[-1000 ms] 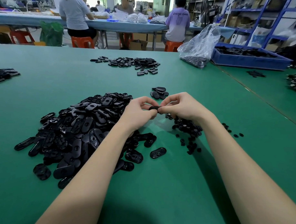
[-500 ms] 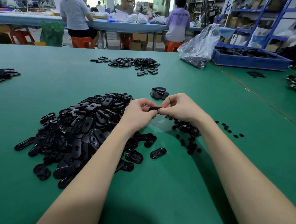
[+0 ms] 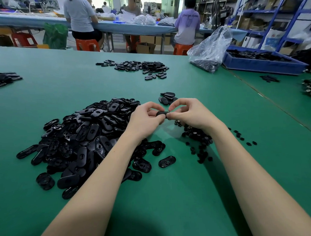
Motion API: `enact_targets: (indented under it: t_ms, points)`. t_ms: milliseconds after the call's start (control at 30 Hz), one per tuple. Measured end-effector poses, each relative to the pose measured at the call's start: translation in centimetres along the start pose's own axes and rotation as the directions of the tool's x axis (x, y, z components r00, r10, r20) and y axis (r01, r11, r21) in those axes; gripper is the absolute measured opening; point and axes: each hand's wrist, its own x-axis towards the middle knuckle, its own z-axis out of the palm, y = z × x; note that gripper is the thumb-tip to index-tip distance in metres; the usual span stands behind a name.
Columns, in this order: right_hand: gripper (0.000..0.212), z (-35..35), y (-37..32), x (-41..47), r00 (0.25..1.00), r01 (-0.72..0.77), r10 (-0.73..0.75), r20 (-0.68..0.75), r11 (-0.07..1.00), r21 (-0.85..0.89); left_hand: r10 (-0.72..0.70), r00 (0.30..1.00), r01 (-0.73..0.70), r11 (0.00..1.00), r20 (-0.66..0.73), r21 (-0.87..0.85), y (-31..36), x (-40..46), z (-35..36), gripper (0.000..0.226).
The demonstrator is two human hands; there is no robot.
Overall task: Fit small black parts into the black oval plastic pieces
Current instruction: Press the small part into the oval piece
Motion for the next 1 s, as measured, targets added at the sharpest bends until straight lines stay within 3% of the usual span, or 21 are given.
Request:
enact_targets:
  t_ms: [100,233,433,600,800,1000]
  points:
    - [0.021,-0.3,0.2,-0.1,0.997,0.060,-0.062,0.052,0.997,0.041,-0.022,0.999,0.021,0.997,-0.025,-0.070,0.0,0.1,0.0,0.016]
    - [0.019,0.4,0.5,0.3,0.994,0.103,-0.106,-0.023,0.988,-0.113,-0.036,0.999,0.035,0.992,-0.005,-0.123,0.0,0.0,-0.2,0.016]
    - [0.013,0.8,0.9,0.5,0.995,0.066,-0.078,-0.058,0.980,-0.189,-0.043,0.999,0.045,0.995,0.030,-0.086,0.0,0.1,-0.2,0.031]
    - [0.010,-0.4,1.4,1.1,0.969,-0.094,0.017,-0.245,0.948,-0.305,-0.082,0.990,0.071,0.993,0.118,0.092,-0.5,0.5,0.1,0.026]
    - [0.019,0.1,1.2,4.0,0.921,-0.230,0.085,-0.380,0.905,-0.357,0.006,0.971,-0.116,0.886,0.239,0.449,0.0,0.1,0.4,0.020]
    - [0.021,1.4,0.5,9.1,0.899,-0.268,0.056,-0.434,0.855,-0.444,0.010,0.954,-0.157,0.866,0.299,0.474,0.2,-0.1,0.2,0.022]
